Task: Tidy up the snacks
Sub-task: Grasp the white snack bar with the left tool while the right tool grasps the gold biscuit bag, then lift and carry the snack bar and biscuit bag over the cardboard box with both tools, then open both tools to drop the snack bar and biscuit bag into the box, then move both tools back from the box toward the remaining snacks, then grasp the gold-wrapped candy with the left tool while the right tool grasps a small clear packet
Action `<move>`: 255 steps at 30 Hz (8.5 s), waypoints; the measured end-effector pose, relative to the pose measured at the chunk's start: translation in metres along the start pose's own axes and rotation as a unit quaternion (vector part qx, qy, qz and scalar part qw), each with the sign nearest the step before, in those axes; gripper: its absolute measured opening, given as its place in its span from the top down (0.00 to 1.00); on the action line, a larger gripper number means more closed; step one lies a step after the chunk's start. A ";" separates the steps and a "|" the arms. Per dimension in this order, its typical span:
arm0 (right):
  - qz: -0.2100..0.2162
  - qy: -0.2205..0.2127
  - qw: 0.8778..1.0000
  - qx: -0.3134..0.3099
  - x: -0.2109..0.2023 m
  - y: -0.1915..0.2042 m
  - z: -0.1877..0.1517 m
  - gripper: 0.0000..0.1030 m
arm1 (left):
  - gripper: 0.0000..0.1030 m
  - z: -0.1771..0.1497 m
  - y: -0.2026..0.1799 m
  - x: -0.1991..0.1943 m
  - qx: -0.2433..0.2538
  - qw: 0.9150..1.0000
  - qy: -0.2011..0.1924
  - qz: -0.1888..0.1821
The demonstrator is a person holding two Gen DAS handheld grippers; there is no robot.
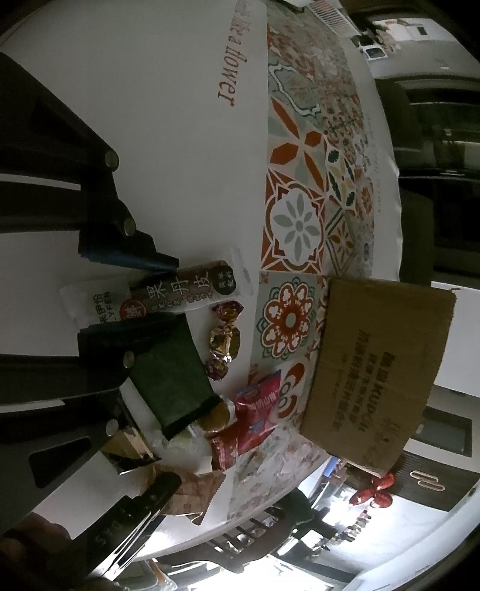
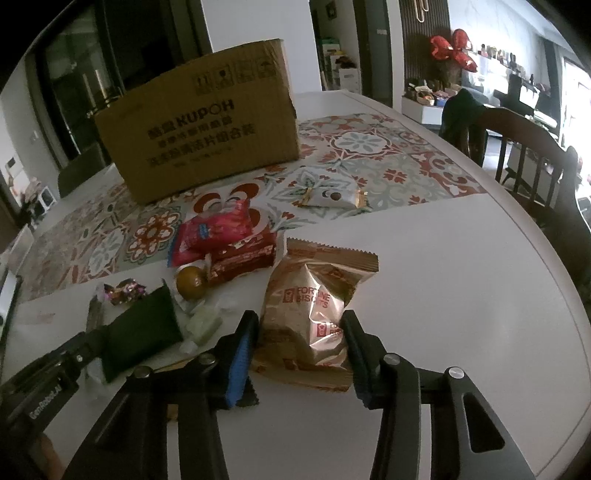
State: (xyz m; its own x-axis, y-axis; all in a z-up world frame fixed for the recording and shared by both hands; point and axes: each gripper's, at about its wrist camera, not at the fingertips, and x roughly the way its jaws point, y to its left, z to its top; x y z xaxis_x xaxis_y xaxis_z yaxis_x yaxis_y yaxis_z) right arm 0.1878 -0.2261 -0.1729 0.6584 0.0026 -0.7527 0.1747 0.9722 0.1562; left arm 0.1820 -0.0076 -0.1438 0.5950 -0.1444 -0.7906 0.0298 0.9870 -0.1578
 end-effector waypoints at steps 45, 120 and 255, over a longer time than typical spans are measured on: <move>0.068 -0.164 0.983 -0.056 -0.106 0.030 0.073 0.58 | 0.77 0.083 -0.033 -0.118 0.075 0.979 -0.183 -0.042; 0.053 -0.196 0.974 -0.097 -0.084 0.065 0.186 0.27 | 0.22 0.177 -0.037 -0.104 0.182 0.955 -0.234 -0.008; 0.063 -0.102 0.988 -0.098 -0.065 0.055 0.047 0.76 | 0.76 0.073 -0.033 -0.057 0.156 0.977 -0.104 -0.105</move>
State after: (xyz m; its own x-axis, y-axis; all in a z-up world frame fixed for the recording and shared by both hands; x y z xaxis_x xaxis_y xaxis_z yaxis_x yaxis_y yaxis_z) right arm 0.1886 -0.1840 -0.0854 0.8031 0.0977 -0.5877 -0.0492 0.9940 0.0980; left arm 0.2062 -0.0272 -0.0505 0.6985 -0.3608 -0.6181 0.3931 0.9151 -0.0900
